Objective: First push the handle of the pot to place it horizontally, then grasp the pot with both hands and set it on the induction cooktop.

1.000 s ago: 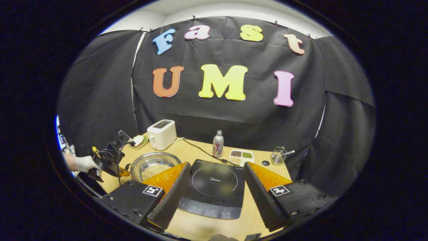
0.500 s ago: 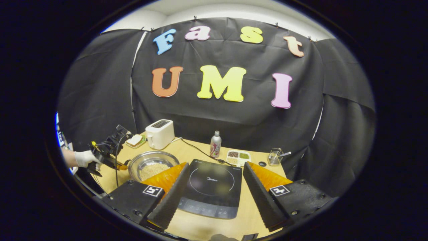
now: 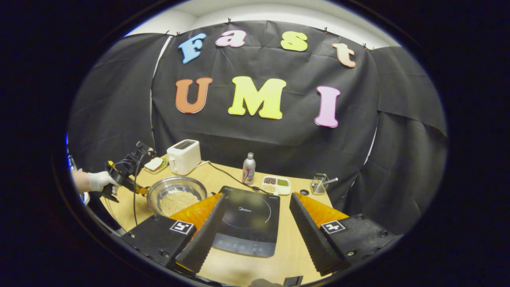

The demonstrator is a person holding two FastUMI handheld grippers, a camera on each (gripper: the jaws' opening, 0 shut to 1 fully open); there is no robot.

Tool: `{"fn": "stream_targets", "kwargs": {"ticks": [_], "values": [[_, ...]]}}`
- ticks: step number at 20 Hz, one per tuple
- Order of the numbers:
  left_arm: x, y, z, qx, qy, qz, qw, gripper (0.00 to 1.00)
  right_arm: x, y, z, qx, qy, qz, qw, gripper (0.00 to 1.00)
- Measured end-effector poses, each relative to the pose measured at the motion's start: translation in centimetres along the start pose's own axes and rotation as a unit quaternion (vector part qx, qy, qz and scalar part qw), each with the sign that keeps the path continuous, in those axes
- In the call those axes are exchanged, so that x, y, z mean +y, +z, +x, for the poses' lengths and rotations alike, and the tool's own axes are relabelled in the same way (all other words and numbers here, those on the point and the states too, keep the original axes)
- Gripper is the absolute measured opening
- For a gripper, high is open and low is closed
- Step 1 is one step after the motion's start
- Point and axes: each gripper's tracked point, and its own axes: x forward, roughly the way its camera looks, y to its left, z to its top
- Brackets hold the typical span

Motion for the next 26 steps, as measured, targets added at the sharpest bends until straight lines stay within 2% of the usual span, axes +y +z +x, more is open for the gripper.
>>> {"fn": "stream_targets", "kwargs": {"ticks": [2, 3, 4, 6, 7, 14, 15, 16, 19, 20, 21, 26], "values": [[0.1, 0.4, 0.1, 0.000, -0.006, -0.009, 1.000, 0.00, -0.1, -0.2, 0.0, 0.002, -0.002, 0.001, 1.000, 1.00], [0.0, 0.7, 0.2, 0.000, -0.008, -0.015, 1.000, 0.09, -0.1, -0.3, 0.0, 0.003, -0.001, 0.000, 1.000, 0.97], [0.1, 0.8, 0.3, 0.001, -0.009, -0.018, 1.000, 0.00, -0.2, -0.4, 0.1, 0.003, -0.002, 0.000, 1.000, 0.97], [0.2, 1.1, 0.4, 0.002, -0.006, -0.015, 1.000, 0.00, 0.1, -0.4, 0.0, 0.003, 0.001, 0.002, 1.000, 1.00], [0.3, 1.2, 0.6, 0.002, -0.002, -0.010, 1.000, 0.00, 0.1, -0.4, 0.0, 0.003, 0.002, 0.002, 1.000, 0.97], [0.8, 2.2, 1.3, 0.008, 0.010, 0.001, 1.000, 0.00, -0.3, -1.1, 0.2, 0.011, -0.002, 0.002, 1.000, 0.97], [0.8, 2.5, 1.4, 0.009, 0.010, 0.000, 1.000, 0.00, -0.4, -1.3, 0.3, 0.013, -0.003, 0.002, 1.000, 1.00], [0.8, 2.6, 1.5, 0.009, 0.011, 0.000, 1.000, 0.00, -0.4, -1.4, 0.4, 0.015, -0.003, 0.003, 1.000, 0.97], [1.0, 3.3, 1.9, 0.010, 0.013, 0.012, 1.000, 0.00, -0.2, -1.7, 0.5, 0.022, -0.002, 0.001, 1.000, 0.97], [1.2, 3.5, 2.1, 0.010, 0.014, 0.011, 1.000, 0.09, -0.2, -1.7, 0.6, 0.023, -0.002, 0.001, 1.000, 0.97], [1.2, 3.9, 2.3, 0.010, 0.015, 0.012, 1.000, 0.00, -0.1, -1.7, 0.6, 0.023, -0.001, 0.001, 1.000, 0.97], [1.3, 5.0, 2.8, 0.004, 0.021, 0.014, 1.000, 0.00, 0.5, -1.7, 0.8, 0.027, 0.000, -0.002, 1.000, 0.97]]}}
